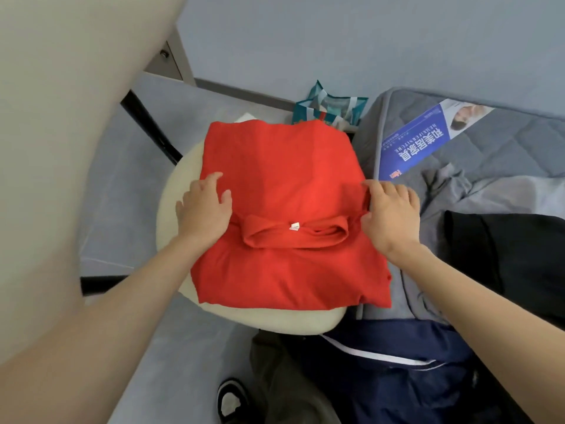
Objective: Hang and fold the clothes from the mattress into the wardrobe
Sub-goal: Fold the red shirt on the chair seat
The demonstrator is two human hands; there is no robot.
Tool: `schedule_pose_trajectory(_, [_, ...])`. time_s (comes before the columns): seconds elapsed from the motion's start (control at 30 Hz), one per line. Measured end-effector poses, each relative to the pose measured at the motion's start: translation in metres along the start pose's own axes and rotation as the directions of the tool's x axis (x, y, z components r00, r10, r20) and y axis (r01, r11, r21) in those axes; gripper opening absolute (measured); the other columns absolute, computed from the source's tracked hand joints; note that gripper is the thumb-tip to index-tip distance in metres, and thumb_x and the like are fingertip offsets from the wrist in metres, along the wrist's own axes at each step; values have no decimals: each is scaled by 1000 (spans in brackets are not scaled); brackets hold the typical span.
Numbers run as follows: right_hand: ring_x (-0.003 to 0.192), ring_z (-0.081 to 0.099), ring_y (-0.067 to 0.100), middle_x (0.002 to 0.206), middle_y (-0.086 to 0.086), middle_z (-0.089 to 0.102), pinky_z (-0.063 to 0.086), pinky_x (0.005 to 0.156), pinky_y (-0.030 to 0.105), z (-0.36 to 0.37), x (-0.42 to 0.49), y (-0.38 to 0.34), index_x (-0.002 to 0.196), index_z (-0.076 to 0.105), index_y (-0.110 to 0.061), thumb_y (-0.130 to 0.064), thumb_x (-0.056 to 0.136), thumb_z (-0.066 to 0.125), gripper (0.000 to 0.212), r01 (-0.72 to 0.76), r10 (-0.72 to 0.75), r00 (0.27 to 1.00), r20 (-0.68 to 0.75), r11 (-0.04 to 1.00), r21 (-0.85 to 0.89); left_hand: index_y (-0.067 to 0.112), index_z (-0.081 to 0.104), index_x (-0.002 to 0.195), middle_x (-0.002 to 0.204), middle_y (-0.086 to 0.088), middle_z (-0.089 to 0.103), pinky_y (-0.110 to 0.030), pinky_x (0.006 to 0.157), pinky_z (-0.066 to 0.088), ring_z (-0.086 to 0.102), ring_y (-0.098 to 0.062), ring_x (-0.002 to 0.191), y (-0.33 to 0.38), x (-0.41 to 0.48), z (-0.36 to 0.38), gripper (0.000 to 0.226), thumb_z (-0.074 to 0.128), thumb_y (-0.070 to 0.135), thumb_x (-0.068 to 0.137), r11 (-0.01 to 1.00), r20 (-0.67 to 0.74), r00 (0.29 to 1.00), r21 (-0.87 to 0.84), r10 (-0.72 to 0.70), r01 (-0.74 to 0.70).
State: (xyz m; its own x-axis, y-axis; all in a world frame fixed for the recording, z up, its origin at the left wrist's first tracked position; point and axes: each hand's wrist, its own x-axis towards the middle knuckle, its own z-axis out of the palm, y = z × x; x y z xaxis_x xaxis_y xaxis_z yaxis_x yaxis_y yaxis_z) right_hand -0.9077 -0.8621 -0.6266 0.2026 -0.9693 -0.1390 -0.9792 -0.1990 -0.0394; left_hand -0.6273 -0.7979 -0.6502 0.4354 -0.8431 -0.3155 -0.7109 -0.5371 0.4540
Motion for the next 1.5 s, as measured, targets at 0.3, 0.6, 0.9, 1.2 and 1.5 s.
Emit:
schedule_pose_trajectory(0.3, [95,48,27,115,1,54,46,72,41,46,-27,-17,112,53,-18,-15,66,56,46,349,-374,917,135,920,180,32,38,143,153,1,29,-54,111,24,28,-28,139,-17,-60,64,63,60,26,84,835,174,866,233,468,-498])
schedule_pose_trajectory(0.6, [116,57,33,130,11,58,43,100,45,56,-42,-5,127,60,-12,-43,85,43,54,465,-470,872,136,883,73,45,-15,146,158,5,-18,-56,113,-4,-16,-22,145,-37,-67,63,73,11,72,83,797,393,830,303,396,-523])
schedule_pose_trajectory(0.9, [141,5,53,157,27,-2,19,112,61,66,-94,1,153,11,-28,-43,54,79,121,524,-462,827,320,840,-142,30,-32,142,151,-13,-34,-63,110,13,0,-50,141,-58,-100,72,127,70,51,69,646,464,803,491,374,-585])
schedule_pose_trajectory(1.2, [143,0,48,155,22,-23,15,118,50,71,-103,-7,151,-10,-30,-3,95,42,81,453,-381,844,377,883,-123,30,-30,143,151,-9,-35,-59,108,28,4,-45,143,-37,-101,61,108,57,-2,87,635,499,836,575,227,-516])
schedule_pose_trajectory(1.5, [148,6,31,160,7,-15,15,119,46,18,-131,-12,149,4,-44,6,86,38,88,436,-407,584,702,887,151,38,-15,148,156,5,-26,-64,108,24,2,-41,144,-31,-158,11,91,46,-2,93,761,738,669,485,-92,-431])
